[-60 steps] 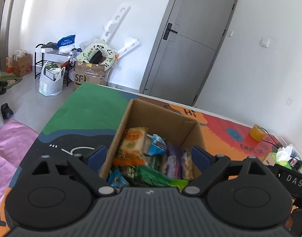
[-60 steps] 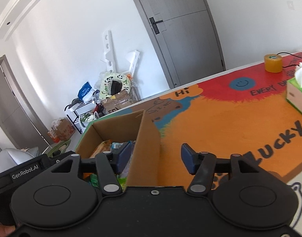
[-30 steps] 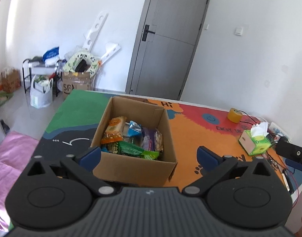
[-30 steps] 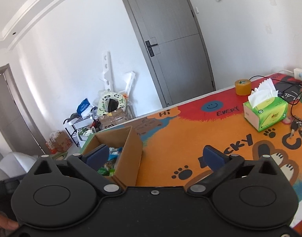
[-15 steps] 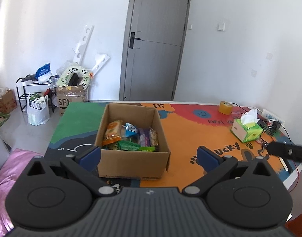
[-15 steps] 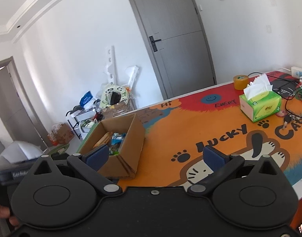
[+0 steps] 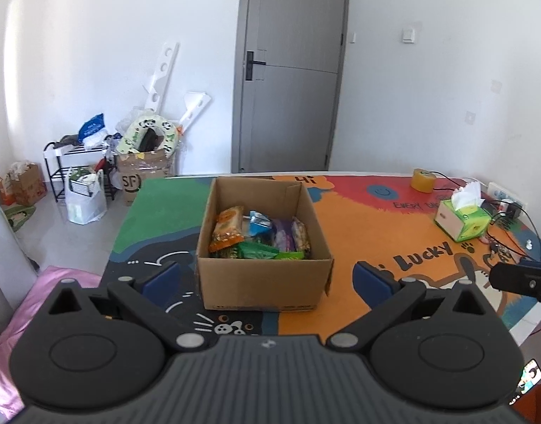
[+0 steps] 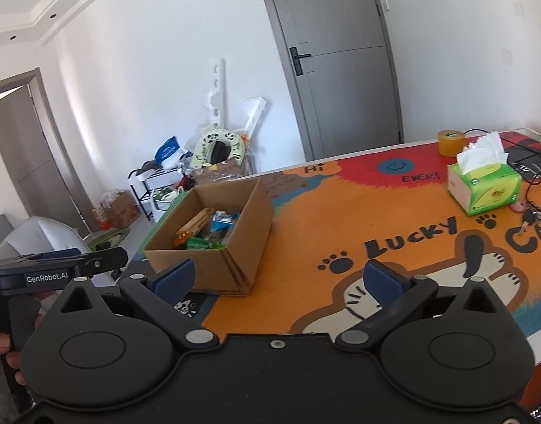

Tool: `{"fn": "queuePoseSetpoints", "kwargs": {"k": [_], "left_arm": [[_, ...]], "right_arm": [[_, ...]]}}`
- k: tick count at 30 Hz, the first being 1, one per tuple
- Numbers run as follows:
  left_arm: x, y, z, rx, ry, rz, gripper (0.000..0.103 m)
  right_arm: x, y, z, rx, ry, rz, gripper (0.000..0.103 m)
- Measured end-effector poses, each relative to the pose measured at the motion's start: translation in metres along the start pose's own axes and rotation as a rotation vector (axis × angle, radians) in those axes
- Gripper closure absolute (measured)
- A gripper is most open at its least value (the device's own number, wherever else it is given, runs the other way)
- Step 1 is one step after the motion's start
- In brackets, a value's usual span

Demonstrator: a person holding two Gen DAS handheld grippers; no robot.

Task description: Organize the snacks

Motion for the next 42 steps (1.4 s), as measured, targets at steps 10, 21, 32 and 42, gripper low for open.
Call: {"fn": "queuePoseSetpoints", "kwargs": {"k": [10, 21, 32, 42], "left_arm": [[-0.003, -0.002, -0.003, -0.010, 0.028, 0.006, 0.000], [-0.012, 0.000, -0.006, -0.017, 0.021, 0.024, 0.000], [-0.012, 0.000, -0.008, -0.020, 0.021, 0.025, 0.000], [-0.012, 0.001, -0.008, -0.022, 0.020, 0.024, 0.000]], "right_arm": [[-0.003, 0.000, 0.000, 0.000, -0.007, -0.009, 0.000], [-0.003, 0.000, -0.001, 0.000, 0.004, -0.021, 0.000], [-0.004, 0.001, -0.001, 0.000, 0.003, -0.020, 0.000], [-0.003, 0.001, -0.001, 0.000, 0.004, -0.020, 0.000]]}}
Point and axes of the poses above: each gripper's, at about its wrist camera, not at the fingertips, and y roughly the way its jaws point, x to its right, z to its top, the point moved 7 cm from there along y, roughly the way its jaws point, and after that the axes turned 4 degrees about z, right-handed, at the moved point
